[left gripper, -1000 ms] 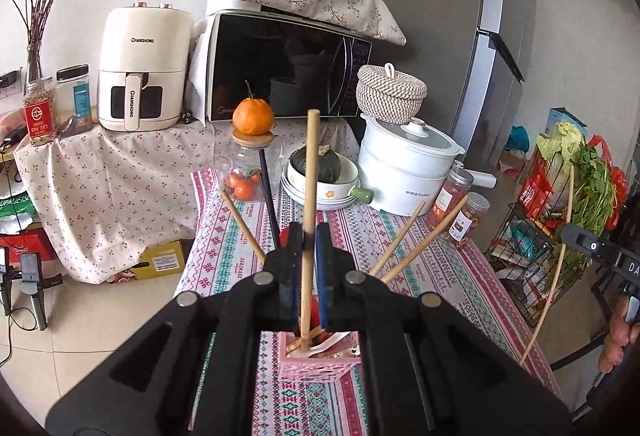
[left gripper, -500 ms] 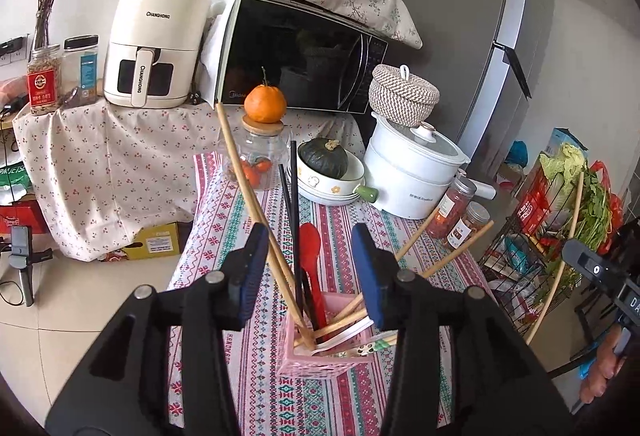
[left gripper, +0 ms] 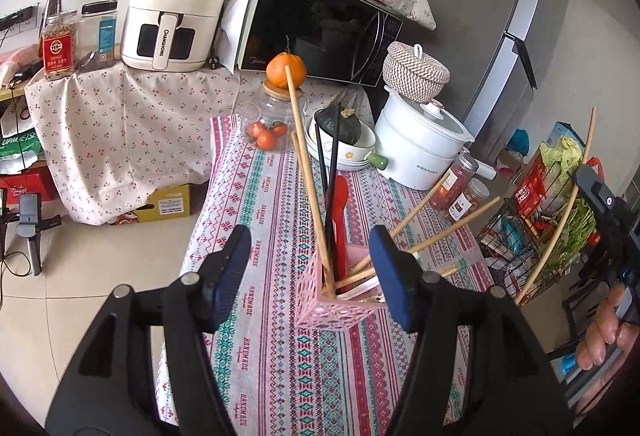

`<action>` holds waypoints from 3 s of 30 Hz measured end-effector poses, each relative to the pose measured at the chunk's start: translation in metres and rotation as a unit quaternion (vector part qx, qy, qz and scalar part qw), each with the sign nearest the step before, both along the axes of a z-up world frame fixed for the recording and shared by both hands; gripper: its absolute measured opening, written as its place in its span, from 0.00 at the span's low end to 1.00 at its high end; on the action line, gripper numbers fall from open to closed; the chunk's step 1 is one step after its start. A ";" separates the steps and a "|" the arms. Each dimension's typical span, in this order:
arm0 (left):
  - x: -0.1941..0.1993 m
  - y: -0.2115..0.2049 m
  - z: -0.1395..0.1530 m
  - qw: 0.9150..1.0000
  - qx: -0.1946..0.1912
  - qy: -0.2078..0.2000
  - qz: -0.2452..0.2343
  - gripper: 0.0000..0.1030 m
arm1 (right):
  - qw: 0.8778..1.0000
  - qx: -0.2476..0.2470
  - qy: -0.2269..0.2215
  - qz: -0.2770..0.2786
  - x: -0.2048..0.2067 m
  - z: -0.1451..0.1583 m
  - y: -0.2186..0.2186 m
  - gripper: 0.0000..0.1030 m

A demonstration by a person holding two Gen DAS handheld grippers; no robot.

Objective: Organize utensils

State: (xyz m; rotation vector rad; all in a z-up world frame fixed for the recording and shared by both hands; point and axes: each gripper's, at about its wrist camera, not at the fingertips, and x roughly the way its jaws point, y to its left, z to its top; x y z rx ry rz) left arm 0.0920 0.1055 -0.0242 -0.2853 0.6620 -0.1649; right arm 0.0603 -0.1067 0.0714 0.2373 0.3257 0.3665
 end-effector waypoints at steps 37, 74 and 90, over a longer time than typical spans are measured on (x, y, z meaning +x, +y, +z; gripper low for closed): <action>-0.007 0.035 -0.019 0.996 -0.024 0.081 -0.015 0.63 | 0.993 0.002 -0.001 -0.122 0.055 -0.087 0.097 0.13; -0.090 -0.084 0.032 0.989 0.146 -0.006 0.017 0.99 | 0.968 -0.150 0.113 -0.169 -0.077 -0.014 -0.013 1.00; -0.100 -0.112 0.042 0.985 0.168 -0.043 0.020 0.99 | 0.963 -0.172 0.113 -0.173 -0.085 -0.013 -0.020 1.00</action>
